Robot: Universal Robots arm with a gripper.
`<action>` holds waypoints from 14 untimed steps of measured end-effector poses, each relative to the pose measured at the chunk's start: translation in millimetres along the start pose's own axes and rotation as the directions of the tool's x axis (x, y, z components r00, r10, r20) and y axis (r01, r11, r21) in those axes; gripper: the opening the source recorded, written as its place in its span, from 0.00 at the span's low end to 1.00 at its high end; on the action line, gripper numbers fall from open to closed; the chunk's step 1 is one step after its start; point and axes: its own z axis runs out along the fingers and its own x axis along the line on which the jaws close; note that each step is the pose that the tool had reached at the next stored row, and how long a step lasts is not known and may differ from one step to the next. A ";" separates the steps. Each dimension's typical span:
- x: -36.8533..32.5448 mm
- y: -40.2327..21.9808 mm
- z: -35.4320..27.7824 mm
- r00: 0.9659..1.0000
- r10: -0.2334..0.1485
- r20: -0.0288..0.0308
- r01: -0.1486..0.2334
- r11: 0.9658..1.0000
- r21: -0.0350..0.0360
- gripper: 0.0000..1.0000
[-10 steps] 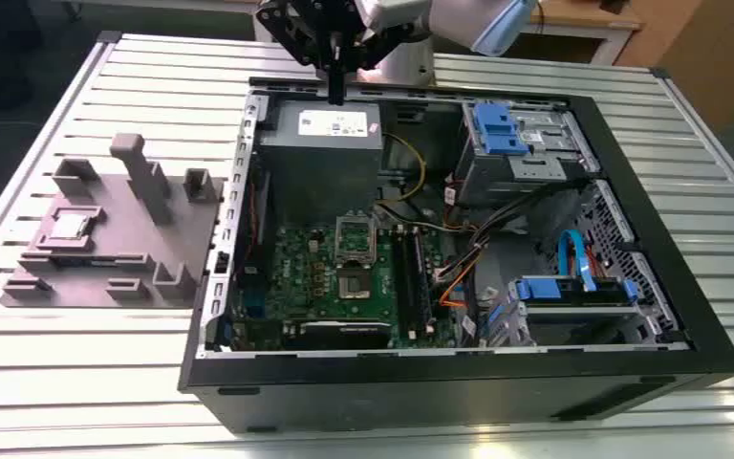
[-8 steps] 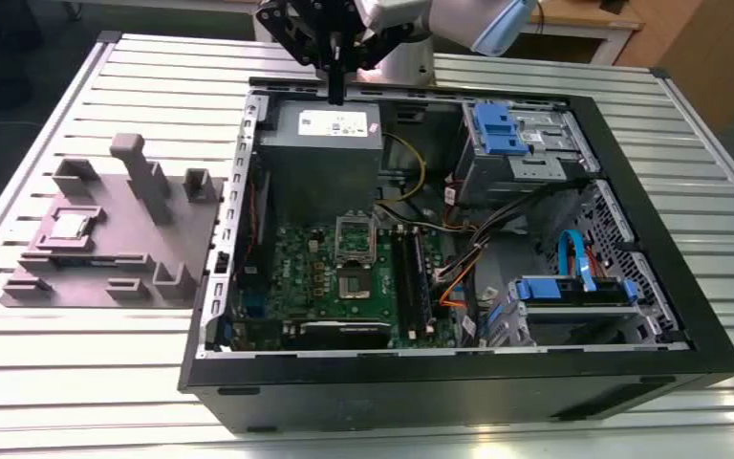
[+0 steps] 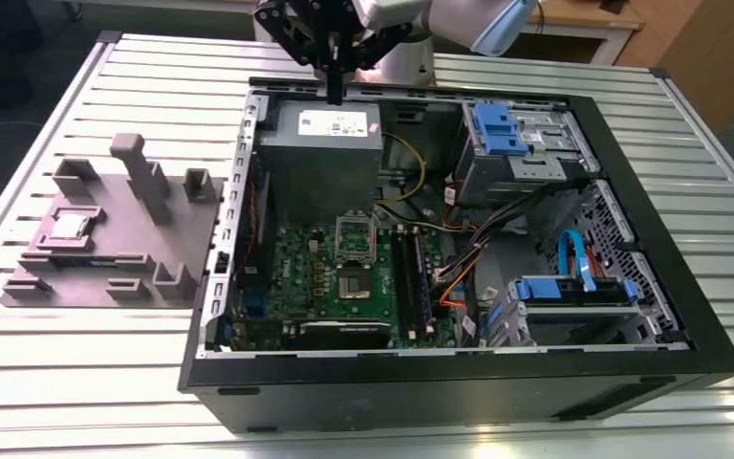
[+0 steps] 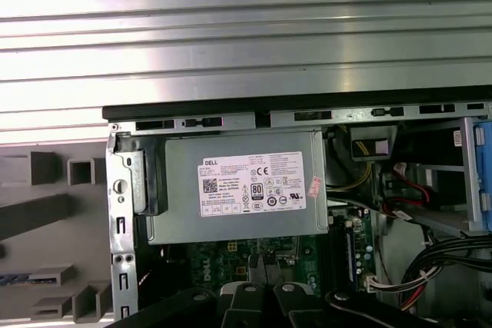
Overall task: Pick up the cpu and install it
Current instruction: 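Reach for the cpu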
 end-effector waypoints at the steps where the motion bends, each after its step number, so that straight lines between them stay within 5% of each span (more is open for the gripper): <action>1: 0.3 0.0 0.0 1.000 0.000 0.000 0.000 1.000 0.000 0.10; 14: 4.0 -0.3 -0.2 1.000 0.000 0.000 0.000 1.000 0.000 0.10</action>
